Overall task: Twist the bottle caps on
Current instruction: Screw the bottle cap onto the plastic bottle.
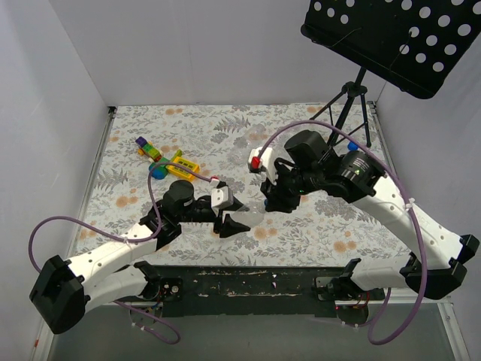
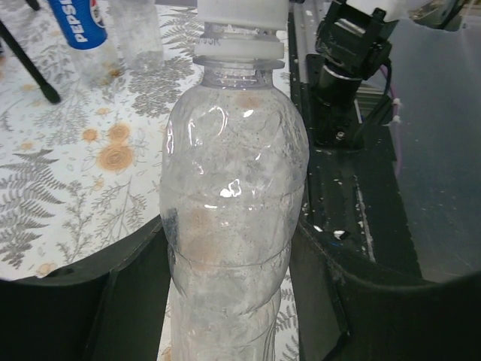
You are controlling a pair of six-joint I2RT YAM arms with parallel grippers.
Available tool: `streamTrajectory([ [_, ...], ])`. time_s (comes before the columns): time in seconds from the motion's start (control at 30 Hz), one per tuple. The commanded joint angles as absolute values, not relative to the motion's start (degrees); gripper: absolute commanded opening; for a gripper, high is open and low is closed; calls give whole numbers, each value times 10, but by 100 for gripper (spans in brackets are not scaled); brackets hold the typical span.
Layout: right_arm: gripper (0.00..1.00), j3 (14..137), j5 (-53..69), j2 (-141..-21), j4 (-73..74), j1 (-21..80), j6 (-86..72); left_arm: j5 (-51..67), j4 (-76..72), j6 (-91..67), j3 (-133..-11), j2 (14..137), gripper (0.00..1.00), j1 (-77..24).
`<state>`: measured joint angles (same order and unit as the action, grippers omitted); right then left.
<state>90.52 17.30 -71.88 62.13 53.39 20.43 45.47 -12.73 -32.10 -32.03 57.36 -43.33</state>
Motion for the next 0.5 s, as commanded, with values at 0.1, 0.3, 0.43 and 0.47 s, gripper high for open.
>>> streamTrajectory([
  [0.1,10,932,55,-759,597,537,-125,346,-221,-266,-304,526,17,-438],
  [0.3,11,906,42,-758,569,537,-287,305,-223,-247,-294,521,17,-442],
  [0.43,37,951,35,-748,565,538,-275,306,-220,-249,-296,524,18,-442],
  [0.47,46,969,33,-746,569,537,-265,306,-219,-251,-297,523,18,-442],
])
